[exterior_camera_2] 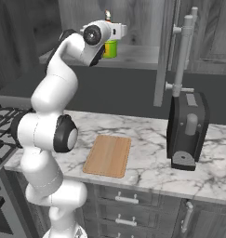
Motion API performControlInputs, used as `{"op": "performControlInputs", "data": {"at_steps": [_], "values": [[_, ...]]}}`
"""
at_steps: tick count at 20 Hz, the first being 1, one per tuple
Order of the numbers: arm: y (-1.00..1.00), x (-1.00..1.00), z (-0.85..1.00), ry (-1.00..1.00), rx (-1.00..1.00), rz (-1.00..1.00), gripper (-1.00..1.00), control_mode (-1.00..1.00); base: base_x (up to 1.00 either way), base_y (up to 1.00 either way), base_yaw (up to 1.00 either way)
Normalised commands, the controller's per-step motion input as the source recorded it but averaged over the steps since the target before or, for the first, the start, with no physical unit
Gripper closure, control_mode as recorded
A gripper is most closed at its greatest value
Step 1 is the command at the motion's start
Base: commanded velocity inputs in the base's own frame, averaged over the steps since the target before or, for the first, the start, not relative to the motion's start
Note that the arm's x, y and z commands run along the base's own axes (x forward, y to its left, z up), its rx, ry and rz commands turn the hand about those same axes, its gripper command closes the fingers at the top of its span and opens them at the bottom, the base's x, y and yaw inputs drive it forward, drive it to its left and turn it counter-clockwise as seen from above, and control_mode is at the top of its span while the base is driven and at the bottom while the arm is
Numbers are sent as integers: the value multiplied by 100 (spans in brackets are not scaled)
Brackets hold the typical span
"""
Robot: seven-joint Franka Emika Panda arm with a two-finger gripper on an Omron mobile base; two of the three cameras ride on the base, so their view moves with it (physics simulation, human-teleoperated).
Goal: Grab the spray bottle from the cabinet, then place it next to the cutting board for sanitizing. Then grab the dish brush from the countertop next to the sink and place it next to the cutting board.
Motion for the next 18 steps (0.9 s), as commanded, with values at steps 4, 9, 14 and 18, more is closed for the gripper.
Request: {"op": "performControlInputs", "data": {"at_steps": [4,9,14,18], "values": [[0,24,0,0,0,0,100,-100,0,0,0],[0,0,0,0,0,0,100,-100,0,0,0],[-1,-55,1,-8,0,0,100,-100,0,0,0],[0,-81,0,-3,0,0,100,-100,0,0,0]]}}
